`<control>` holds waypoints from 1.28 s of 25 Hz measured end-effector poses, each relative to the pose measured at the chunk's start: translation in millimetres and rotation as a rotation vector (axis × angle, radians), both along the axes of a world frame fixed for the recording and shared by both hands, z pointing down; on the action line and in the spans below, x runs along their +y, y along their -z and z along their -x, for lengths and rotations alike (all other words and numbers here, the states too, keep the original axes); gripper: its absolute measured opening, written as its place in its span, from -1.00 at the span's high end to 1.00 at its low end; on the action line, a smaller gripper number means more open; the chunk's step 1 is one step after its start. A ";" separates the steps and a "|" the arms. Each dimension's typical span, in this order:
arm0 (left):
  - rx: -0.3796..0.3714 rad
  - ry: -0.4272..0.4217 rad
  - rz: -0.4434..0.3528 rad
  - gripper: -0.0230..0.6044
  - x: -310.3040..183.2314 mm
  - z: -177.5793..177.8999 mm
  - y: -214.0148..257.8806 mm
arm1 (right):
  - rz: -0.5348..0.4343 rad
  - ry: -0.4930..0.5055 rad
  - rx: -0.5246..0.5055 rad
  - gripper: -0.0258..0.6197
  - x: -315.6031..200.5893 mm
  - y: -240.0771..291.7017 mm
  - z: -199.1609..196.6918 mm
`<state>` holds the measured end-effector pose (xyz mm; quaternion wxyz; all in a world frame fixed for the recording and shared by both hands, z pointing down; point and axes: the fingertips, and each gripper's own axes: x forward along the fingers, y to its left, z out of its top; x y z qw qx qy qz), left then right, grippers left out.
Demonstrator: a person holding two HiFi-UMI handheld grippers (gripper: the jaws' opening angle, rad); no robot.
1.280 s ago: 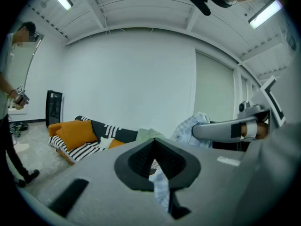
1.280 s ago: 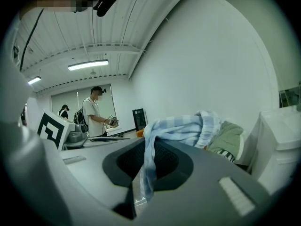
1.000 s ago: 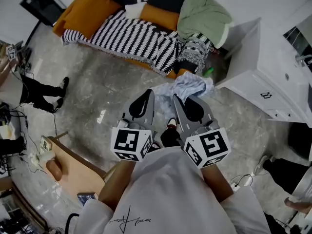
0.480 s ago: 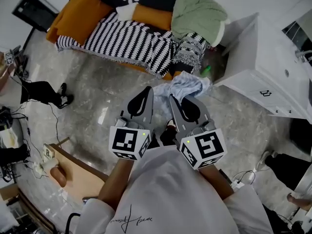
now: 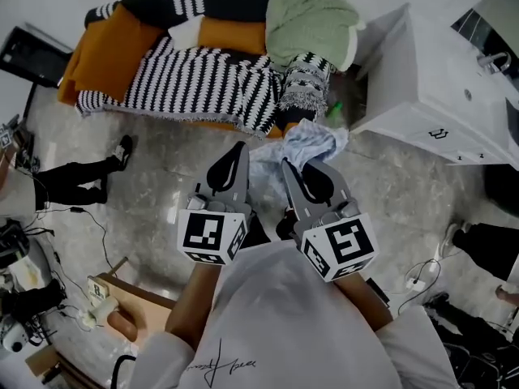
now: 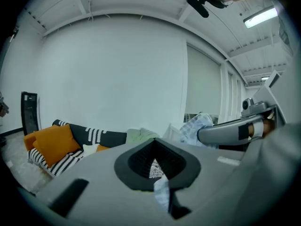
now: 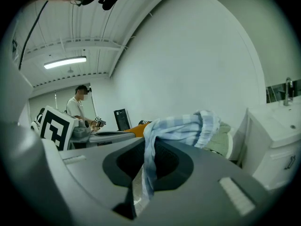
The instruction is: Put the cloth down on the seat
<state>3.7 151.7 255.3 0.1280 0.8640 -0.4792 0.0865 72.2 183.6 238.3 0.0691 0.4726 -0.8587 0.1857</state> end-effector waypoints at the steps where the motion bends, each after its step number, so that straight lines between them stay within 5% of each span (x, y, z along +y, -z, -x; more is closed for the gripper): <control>1: -0.001 -0.012 0.001 0.93 -4.1 3.9 -0.5 | 0.002 -0.012 0.001 0.79 -2.7 -0.9 3.5; 18: -0.007 -0.219 -0.022 0.92 -50.3 59.1 -3.4 | -0.017 -0.185 0.036 0.79 -42.9 -0.1 60.6; 32: -0.001 -0.190 -0.026 0.92 -97.5 93.7 2.4 | -0.114 -0.121 0.069 0.79 -120.6 45.9 84.2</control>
